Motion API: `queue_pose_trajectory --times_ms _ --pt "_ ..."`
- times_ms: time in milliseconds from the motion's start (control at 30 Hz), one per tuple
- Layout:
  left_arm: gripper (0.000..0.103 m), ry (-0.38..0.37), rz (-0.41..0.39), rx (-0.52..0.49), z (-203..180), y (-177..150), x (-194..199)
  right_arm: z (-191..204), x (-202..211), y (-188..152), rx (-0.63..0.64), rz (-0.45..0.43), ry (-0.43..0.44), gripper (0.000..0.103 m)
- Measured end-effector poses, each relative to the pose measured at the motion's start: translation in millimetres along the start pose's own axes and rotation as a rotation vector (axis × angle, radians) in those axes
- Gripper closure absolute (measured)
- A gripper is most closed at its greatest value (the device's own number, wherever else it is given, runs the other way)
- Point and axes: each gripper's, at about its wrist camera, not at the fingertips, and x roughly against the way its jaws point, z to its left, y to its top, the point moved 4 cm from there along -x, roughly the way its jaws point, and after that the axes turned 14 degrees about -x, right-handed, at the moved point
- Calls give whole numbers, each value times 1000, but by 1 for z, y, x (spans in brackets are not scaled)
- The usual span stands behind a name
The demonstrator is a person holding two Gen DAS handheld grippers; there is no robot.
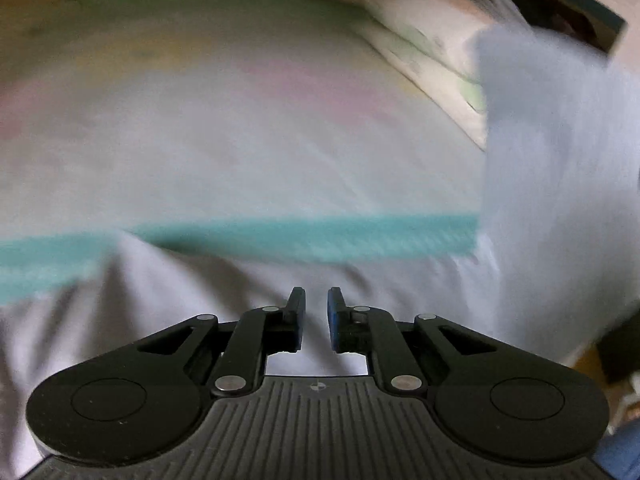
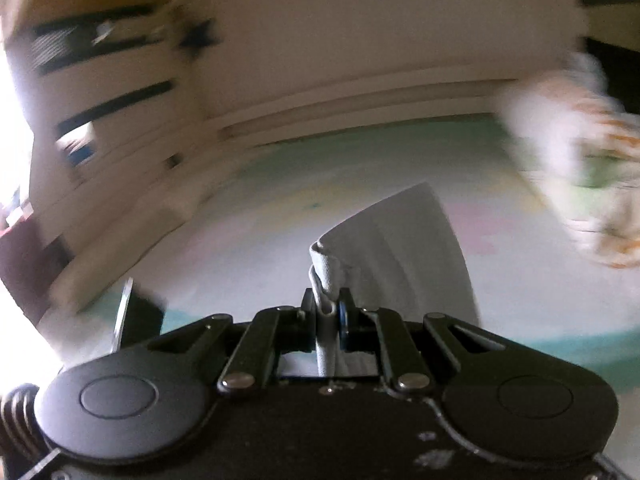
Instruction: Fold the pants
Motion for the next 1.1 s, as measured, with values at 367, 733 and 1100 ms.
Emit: queue_pose_trajectory --times_ms 367,733,1100 --pt "91 120 25 125 64 -27 18 83 -148 -188 207 369 -18 87" --pt "91 15 83 6 25 -46 0 -1 -72 -129 -21 218 -118 69" --pt "84 -98 212 -312 -38 -115 5 -94 -57 -158 -204 387 -371 75"
